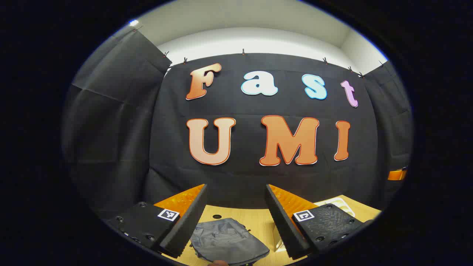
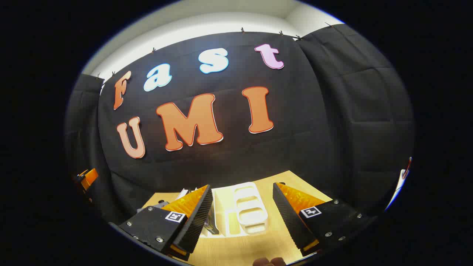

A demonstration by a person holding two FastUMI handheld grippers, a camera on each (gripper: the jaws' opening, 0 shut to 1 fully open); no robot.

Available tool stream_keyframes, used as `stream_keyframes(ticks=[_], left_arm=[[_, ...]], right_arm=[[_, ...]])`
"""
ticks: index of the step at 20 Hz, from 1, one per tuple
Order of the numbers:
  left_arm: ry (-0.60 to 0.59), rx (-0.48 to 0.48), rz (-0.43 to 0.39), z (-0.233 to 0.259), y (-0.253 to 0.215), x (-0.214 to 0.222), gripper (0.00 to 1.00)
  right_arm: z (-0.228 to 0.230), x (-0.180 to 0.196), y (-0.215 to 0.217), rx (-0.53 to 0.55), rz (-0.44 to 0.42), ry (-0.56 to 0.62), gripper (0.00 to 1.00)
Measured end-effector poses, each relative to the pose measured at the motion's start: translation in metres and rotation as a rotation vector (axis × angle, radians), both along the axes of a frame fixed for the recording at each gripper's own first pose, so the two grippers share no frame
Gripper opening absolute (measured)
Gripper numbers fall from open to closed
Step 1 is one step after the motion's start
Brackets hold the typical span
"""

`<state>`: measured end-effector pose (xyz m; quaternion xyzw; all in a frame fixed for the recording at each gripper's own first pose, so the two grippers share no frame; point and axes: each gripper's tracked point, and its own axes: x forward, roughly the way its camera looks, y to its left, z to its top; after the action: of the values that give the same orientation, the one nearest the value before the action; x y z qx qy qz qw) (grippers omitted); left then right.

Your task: Open the schoolbag, grab two books from the bookshelf and put them into the schoolbag.

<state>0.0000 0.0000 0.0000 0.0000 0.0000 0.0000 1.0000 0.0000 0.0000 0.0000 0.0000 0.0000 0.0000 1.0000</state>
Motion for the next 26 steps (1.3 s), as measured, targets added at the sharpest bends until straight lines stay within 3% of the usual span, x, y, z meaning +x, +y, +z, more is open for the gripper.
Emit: stream_keyframes(ticks=[4,7,13,20,26], left_arm=[[-0.004,-0.04,0.065,-0.006,0.012,-0.014,0.96],[-0.018,-0.007,0.108,-0.001,0.027,-0.029,0.96],[-0.018,0.007,0.122,0.005,0.053,-0.035,0.96],[0.009,-0.015,0.114,-0.009,0.052,-0.021,0.96],[0.018,0.054,0.112,-0.015,0.051,-0.017,0.96]], right_arm=[[0.018,-0.007,-0.004,-0.135,-0.044,-0.066,0.97],[0.019,-0.014,0.01,-0.189,-0.037,-0.088,0.97],[-0.012,-0.013,0.064,-0.104,0.054,-0.021,0.97],[-0.012,-0.018,0.057,-0.163,0.027,-0.029,1.0],[-0.018,-0.01,0.059,-0.14,0.033,-0.009,0.97]])
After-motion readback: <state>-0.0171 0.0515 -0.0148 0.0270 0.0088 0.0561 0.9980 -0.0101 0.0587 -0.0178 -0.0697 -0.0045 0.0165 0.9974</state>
